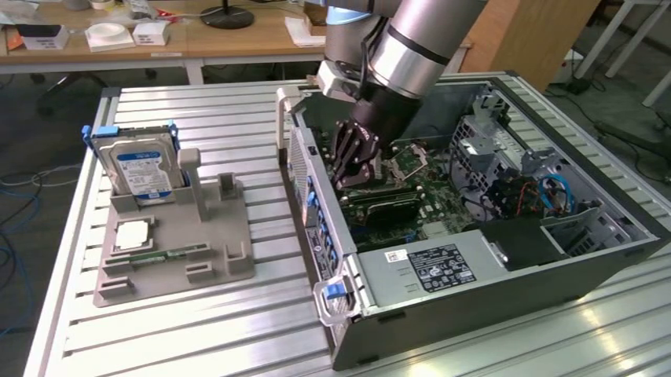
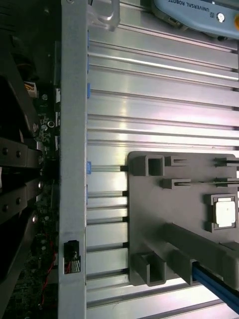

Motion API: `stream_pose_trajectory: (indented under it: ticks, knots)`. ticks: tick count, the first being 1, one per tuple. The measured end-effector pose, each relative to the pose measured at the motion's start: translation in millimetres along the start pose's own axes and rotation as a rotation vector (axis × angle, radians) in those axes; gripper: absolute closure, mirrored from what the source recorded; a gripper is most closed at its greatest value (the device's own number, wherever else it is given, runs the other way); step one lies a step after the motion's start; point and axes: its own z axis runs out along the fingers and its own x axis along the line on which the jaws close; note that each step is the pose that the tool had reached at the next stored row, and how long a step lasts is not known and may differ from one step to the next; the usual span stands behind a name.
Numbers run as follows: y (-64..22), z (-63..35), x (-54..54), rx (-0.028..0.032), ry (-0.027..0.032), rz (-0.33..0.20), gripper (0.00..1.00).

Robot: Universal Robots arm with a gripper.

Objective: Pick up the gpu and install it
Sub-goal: 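Press down on the gpu until it lock into place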

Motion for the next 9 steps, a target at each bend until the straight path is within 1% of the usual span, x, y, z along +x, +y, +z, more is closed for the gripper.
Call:
stream_pose_trajectory:
  ticks: [3, 6, 7, 8, 9]
  knots:
    - [-0.8, -0.5, 0.0, -0.0002, 0.0, 0.0, 0.9]
    - [-3.9, -1.4, -0.1, 0.0008, -0.0013, 0.0, 0.9]
    - [-5.2, -1.6, -0.2, 0.0014, -0.002, -0.001, 0.9]
    - [-6.8, -1.4, -0.5, 0.0025, -0.0039, -0.001, 0.9]
    - [-7.8, -2.6, -0.4, 0.001, -0.0019, -0.001, 0.9]
